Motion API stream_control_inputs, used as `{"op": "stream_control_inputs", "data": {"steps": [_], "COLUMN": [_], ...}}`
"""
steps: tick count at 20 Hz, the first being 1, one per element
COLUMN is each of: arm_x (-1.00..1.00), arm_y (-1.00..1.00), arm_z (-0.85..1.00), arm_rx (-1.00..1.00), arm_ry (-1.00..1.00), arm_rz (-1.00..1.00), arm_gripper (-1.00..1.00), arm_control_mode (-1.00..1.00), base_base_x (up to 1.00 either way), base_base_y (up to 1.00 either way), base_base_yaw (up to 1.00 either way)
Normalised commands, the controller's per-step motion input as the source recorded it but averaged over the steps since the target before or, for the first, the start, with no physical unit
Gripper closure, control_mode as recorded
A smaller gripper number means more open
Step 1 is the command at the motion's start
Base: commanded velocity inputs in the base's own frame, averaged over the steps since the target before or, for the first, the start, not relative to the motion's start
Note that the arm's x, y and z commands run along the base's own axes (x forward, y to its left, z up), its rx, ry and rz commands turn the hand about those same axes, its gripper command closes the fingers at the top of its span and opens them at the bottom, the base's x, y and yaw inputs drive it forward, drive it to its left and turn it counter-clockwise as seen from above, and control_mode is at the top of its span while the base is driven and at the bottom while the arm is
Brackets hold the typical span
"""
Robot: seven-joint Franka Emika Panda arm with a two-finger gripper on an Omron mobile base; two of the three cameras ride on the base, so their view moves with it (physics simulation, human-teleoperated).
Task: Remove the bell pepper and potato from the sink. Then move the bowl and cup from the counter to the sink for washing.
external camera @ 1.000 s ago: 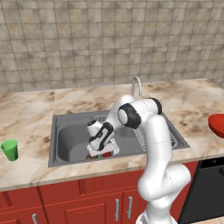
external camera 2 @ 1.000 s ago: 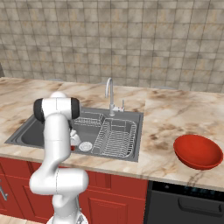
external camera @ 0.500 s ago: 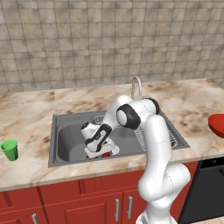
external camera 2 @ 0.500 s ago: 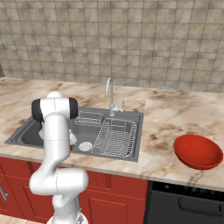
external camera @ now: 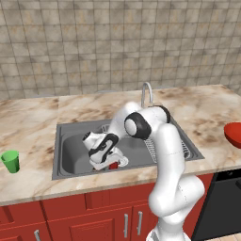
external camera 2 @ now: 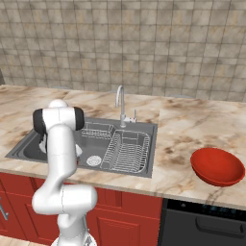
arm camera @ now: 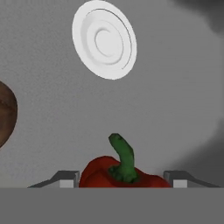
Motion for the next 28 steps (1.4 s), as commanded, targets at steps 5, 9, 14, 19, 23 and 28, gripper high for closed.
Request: {"op": "stream_control_inputs", "data": {"steps": [5,9,14,19,23,28], "arm_x": [0.0,-0.07,-0.19,-0.14,-0.01,0.0], "arm_y": [0.0,-0.02,-0.01,-0.08,-0.11,-0.07], "arm_z": [0.27,0.29,0.25,0.27,0.33,0.34], "arm_rx": [0.0,0.0,0.0,0.0,0.05,0.08], "arm_ry": [0.02,-0.02,-0.1,-0.07,-0.01,0.0], "arm_rz": [0.05,0.1,0.08,0.02,0.0,0.0], "arm_gripper": [1.0,1.0,1.0,1.0,1.0,1.0], "arm_control_mode": [-1.0,-1.0,-1.0,-1.0,-1.0,-1.0], "base_base_x": [0.0,0.0,0.0,0.0,0.0,0.0], "base_base_y": [0.0,0.0,0.0,0.0,0.0,0.0], "base_base_yaw": [0.0,0.0,0.0,0.0,0.0,0.0]}}
